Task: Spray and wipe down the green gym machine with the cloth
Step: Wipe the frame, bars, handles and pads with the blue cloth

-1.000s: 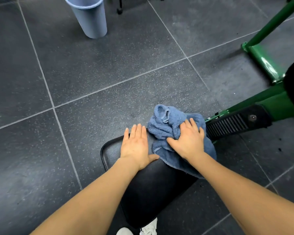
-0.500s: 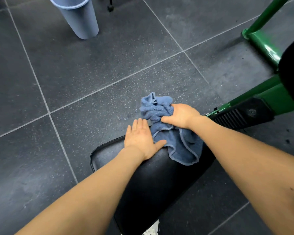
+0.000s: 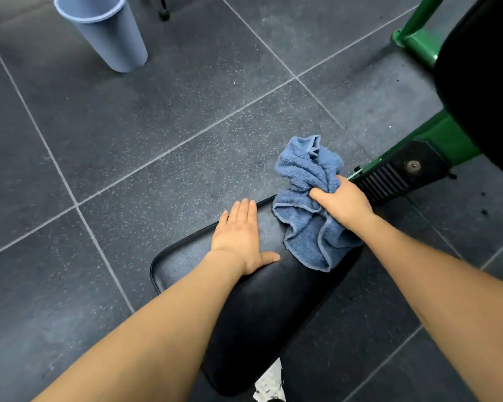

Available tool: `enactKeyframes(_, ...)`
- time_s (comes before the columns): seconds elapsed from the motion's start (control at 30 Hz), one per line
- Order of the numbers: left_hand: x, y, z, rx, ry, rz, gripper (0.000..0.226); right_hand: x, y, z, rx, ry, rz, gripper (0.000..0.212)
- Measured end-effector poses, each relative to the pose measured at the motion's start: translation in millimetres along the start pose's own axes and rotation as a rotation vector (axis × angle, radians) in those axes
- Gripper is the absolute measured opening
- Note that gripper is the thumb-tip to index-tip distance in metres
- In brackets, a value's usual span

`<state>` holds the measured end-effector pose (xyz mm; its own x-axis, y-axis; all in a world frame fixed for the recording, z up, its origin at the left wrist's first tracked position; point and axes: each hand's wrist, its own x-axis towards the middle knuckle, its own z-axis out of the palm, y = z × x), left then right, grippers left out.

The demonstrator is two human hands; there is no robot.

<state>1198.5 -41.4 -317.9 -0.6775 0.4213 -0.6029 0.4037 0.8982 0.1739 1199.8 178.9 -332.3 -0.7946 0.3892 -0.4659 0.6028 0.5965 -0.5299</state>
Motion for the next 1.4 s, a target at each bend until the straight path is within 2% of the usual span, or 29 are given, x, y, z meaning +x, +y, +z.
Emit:
enactKeyframes(0.17,-7.1,-0.2,6.4,0.035,0.049,0.002,0.117,-39.0,45.5,-3.5,0.169,0.096,0.158,0.026)
enactKeyframes(0.37,-45.1,-18.0,19.6,0.169,0.029,0.108,0.121,-76.0,50.3,16.1,0.288,0.267,0.323,0.048)
enactKeyframes(0.5,-76.4,-33.3,31.2,0.226,0.004,0.155,0.123,-112.7,35.2,43.9,0.493,0.362,0.479,0.056)
enactKeyframes(0.83,-104.8,-42.3,43.6,0.244,-0.030,0.163,0.123,-236.2,-12.6,142.6,0.564,0.339,0.649,0.052)
enactKeyframes(1.03,-99.3,-36.1,43.5,0.334,-0.055,0.139,0.123,-194.2,2.0,113.1,0.744,0.316,0.725,0.050)
enactKeyframes(1.17,-95.9,-31.7,42.3,0.366,-0.068,0.137,0.126,-174.9,23.3,98.7,0.699,0.268,0.613,0.039)
enactKeyframes(1.27,-96.5,-31.7,43.1,0.365,-0.067,0.134,0.126,-136.1,34.7,67.8,0.686,0.375,0.587,0.054)
enactKeyframes(1.4,-96.3,-35.3,44.6,0.345,-0.039,0.150,0.128,-116.2,37.3,54.0,0.667,0.342,0.590,0.055)
